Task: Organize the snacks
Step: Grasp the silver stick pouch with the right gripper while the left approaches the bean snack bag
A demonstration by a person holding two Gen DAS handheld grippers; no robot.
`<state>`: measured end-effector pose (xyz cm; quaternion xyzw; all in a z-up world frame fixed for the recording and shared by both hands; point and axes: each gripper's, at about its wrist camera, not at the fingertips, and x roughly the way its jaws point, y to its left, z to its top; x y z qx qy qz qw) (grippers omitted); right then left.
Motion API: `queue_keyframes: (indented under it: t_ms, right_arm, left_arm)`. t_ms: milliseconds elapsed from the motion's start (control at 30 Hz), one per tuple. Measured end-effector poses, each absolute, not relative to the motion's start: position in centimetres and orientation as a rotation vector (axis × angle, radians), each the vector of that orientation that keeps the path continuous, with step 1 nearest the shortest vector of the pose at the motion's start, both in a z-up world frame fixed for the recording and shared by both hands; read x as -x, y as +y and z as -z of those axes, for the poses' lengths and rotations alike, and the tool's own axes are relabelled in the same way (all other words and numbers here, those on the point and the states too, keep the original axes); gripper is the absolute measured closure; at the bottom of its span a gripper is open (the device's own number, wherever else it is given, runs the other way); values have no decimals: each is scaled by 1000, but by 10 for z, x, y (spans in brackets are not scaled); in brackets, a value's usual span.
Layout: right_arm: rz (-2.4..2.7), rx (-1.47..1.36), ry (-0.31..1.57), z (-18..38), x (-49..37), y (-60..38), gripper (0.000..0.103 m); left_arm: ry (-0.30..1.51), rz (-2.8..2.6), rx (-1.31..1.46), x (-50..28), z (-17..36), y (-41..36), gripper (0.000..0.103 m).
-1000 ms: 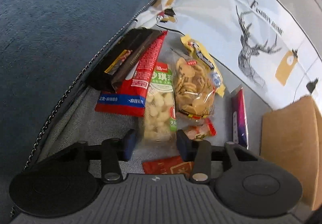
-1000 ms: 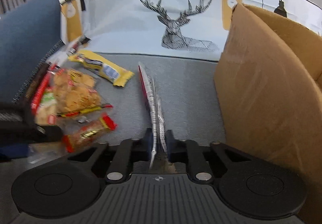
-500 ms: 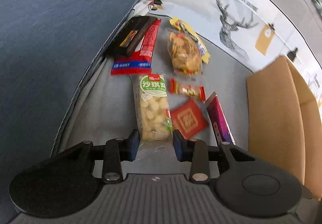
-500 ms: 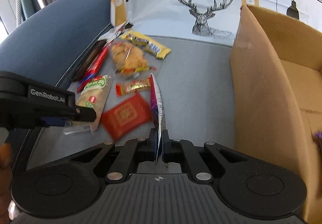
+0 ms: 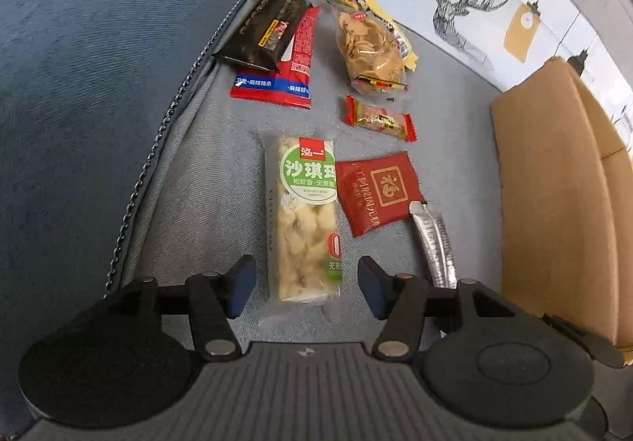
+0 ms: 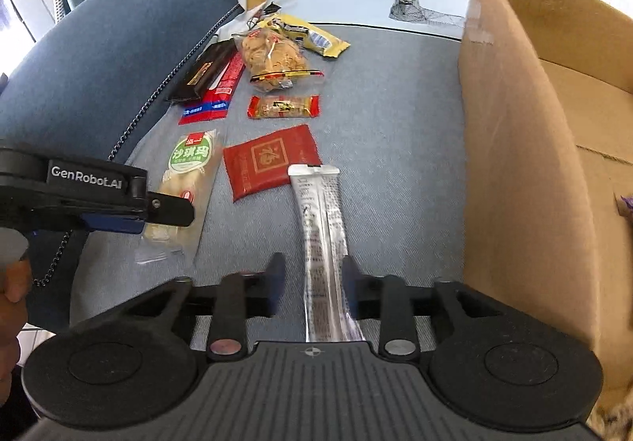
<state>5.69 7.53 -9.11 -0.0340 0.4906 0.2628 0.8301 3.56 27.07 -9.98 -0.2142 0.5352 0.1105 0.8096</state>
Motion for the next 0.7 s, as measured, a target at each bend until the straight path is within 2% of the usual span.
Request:
queue_keyframes:
  t_ms: [333, 400, 467, 700]
  right_arm:
    - [-547, 126, 1051, 103, -65, 92, 66]
    - [-543, 148, 1044, 104, -64, 94, 71]
    - [-532, 191, 1025, 104, -63, 96, 88]
    - [-538, 272, 973, 102, -56, 101, 94]
  left_arm:
    - [1171, -256, 395, -55, 108, 259, 41]
    - [1175, -260, 387, -56, 109, 257, 41]
    - [1179, -265, 383, -57, 110, 256, 41]
    - [1187, -271, 367, -57, 112, 253, 41]
